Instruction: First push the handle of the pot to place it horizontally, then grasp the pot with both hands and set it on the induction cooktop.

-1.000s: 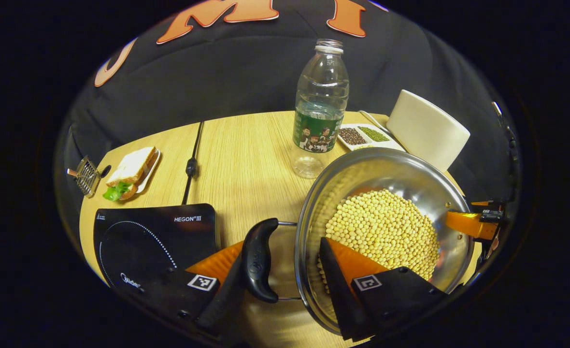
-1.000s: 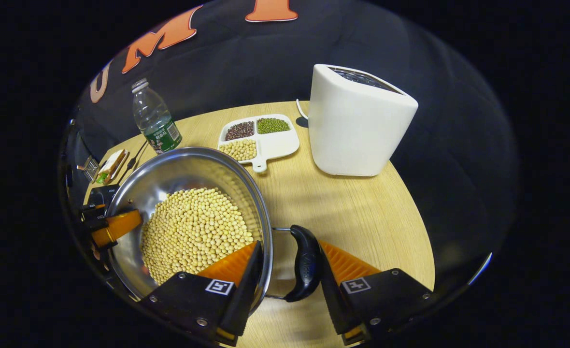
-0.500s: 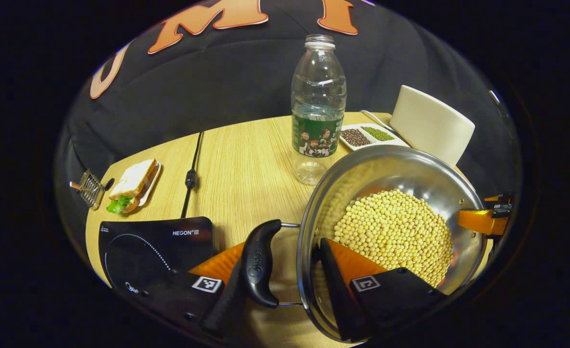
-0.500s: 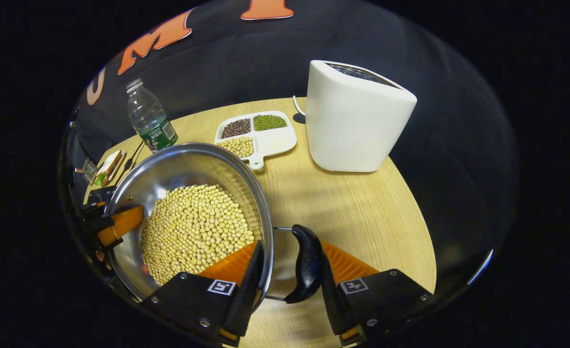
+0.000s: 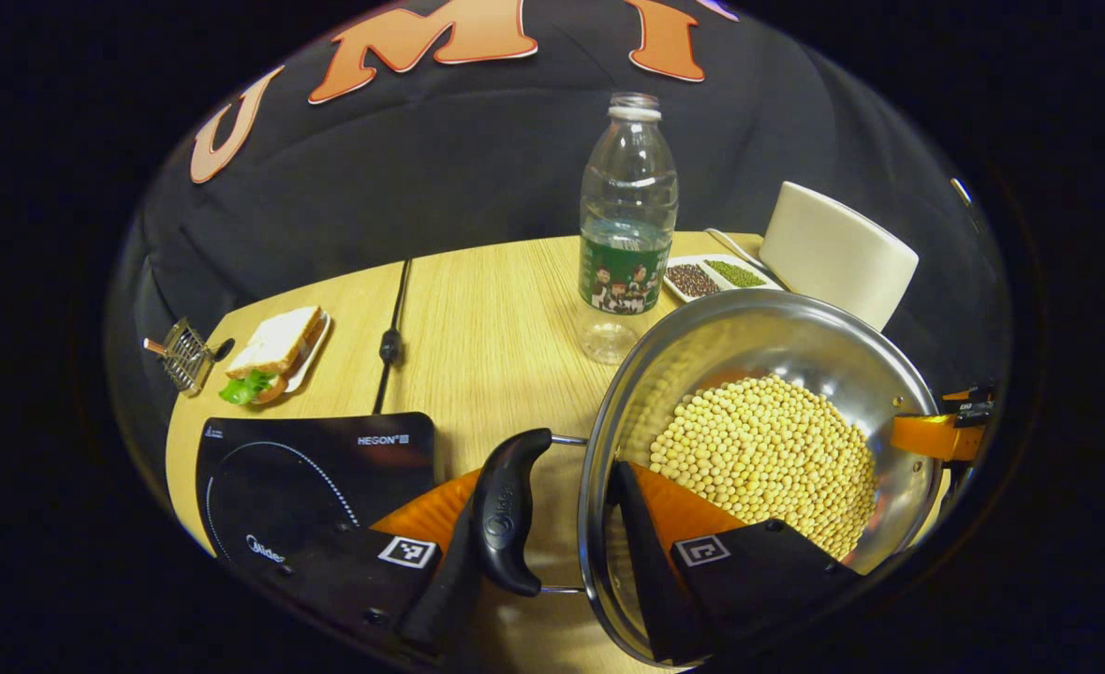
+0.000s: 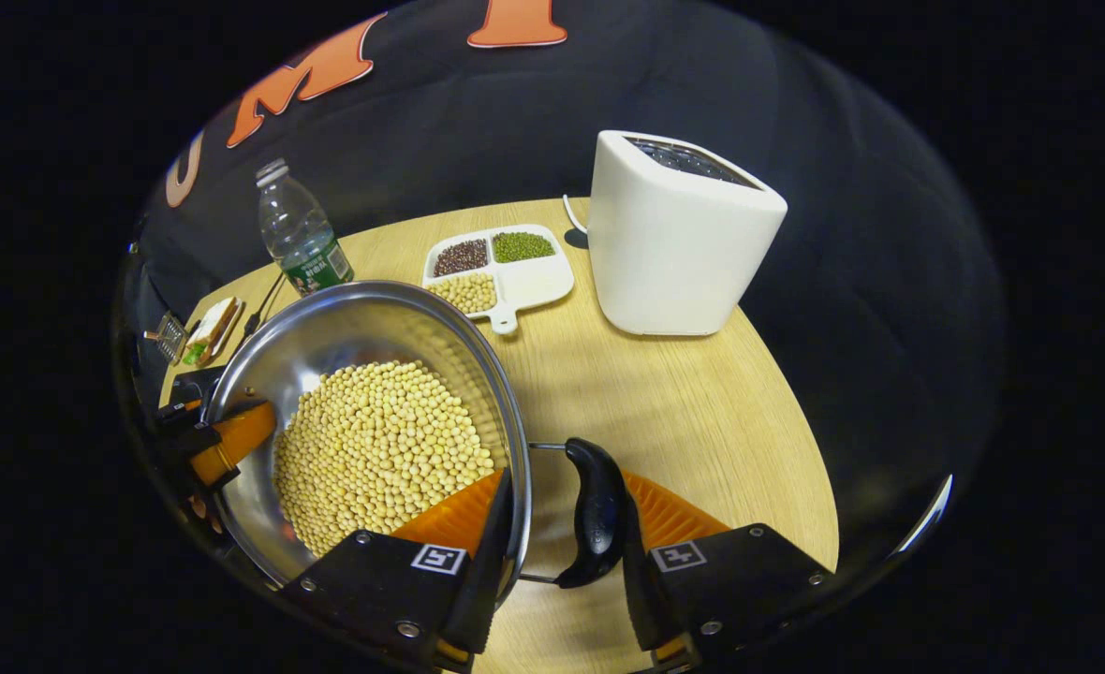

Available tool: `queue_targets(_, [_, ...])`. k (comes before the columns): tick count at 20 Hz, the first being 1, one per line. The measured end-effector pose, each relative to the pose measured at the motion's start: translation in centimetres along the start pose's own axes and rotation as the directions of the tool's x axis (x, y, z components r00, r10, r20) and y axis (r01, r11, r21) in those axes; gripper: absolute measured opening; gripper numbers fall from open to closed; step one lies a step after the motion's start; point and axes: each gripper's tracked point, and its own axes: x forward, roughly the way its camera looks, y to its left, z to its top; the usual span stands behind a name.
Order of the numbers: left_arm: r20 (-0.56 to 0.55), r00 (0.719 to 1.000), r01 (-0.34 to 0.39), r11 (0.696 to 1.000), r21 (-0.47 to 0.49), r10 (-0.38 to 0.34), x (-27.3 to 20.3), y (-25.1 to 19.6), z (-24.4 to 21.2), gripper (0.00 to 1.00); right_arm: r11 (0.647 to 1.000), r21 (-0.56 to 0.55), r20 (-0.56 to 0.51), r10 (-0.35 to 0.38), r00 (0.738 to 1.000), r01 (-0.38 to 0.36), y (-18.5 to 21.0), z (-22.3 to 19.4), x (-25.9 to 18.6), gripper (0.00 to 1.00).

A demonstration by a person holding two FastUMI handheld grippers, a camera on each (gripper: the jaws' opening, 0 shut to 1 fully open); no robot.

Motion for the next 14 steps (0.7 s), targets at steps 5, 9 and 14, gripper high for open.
queue_targets(5, [0.034, 0.999, -0.007, 0.999, -0.033, 0.008, -3.3, 2.6, 1.6, 0.78, 0.999, -0.033, 0.052, 0.001, 0.999, 0.000, 0.3, -0.1, 0.3, 0.57])
queue_targets(9, [0.059, 0.997, -0.041, 0.997, -0.068, 0.045, -6.8, 7.0, 2.1, 0.77, 0.997, -0.074, 0.085, 0.040, 0.996, -0.034, 0.2, 0.3, 0.6, 0.57])
queue_targets(14, [0.088, 0.989, -0.113, 0.991, -0.070, 0.119, -12.0, 13.9, 3.1, 0.77, 0.987, -0.112, 0.091, 0.123, 0.988, -0.113, 0.1, 0.5, 1.7, 0.57])
